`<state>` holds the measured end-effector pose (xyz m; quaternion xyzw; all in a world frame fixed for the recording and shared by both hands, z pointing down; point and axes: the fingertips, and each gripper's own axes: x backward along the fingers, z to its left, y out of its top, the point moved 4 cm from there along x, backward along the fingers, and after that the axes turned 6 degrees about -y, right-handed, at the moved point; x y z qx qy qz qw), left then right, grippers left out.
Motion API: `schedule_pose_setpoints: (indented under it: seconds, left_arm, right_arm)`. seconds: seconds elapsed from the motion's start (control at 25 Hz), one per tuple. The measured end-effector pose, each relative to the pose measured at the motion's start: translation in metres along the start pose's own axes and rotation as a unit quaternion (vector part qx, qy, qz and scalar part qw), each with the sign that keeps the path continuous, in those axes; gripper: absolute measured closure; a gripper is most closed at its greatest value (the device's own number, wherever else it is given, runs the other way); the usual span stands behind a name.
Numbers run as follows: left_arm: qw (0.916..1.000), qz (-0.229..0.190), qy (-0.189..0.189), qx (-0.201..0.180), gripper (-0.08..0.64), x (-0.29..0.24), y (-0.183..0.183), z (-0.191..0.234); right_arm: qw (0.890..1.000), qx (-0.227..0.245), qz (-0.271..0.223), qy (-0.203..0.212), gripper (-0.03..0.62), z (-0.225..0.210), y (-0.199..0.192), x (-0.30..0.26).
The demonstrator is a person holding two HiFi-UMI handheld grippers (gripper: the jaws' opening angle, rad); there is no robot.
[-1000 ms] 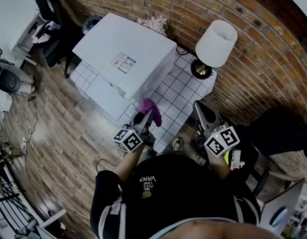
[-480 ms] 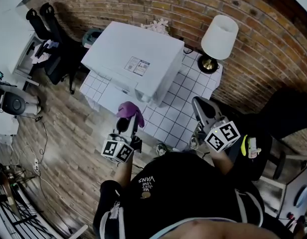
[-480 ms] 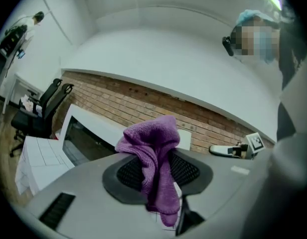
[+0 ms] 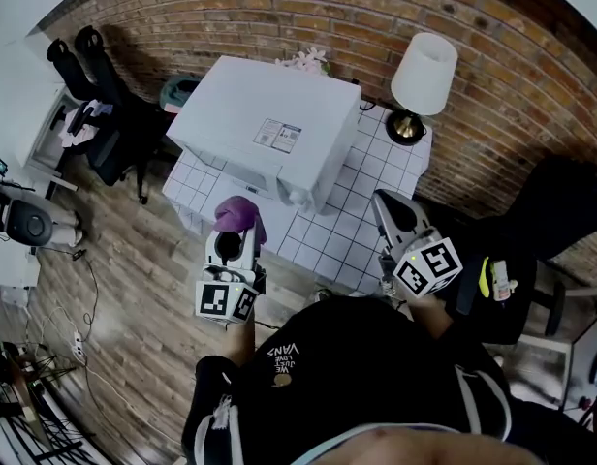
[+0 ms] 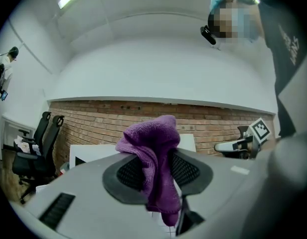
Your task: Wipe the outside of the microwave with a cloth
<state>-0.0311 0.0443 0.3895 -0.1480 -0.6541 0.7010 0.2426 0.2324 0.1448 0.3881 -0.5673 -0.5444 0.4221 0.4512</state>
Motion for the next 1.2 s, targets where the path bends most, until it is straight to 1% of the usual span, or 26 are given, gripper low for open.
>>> schedule_pose_setpoints:
  seconds: [0.16, 0.48, 0.76, 0.96, 1.2]
  left_arm:
    - [0.9999, -0.002, 0.002, -0.015, 0.42, 0.003, 0.004, 0.0]
    - [0.9995, 0.004, -0.009, -0.029, 0.42, 0.003, 0.002, -0.007]
    - [0.9998, -0.002, -0.014, -0.016, 0.42, 0.001, 0.0, -0.01]
    - [0.9997, 0.006, -0.018, -0.011, 0.42, 0.002, -0.005, -0.009]
    - [0.9997, -0.003, -0.024, -0.009, 0.42, 0.002, -0.005, -0.006]
  right_arm:
    - [1.0, 0.004, -0.001, -0.006, 0.589, 0.005, -0.004, 0.0]
    - [1.0, 0.014, -0.001, -0.013, 0.589, 0.007, -0.004, 0.001]
    - [1.0, 0.015, 0.002, -0.011, 0.589, 0.011, -0.004, -0.001]
    - [1.0, 0.018, 0.007, -0.009, 0.589, 0.012, -0.007, -0.003]
    - [1.0, 0.02, 0.005, -0.007, 0.589, 0.017, -0.007, -0.008]
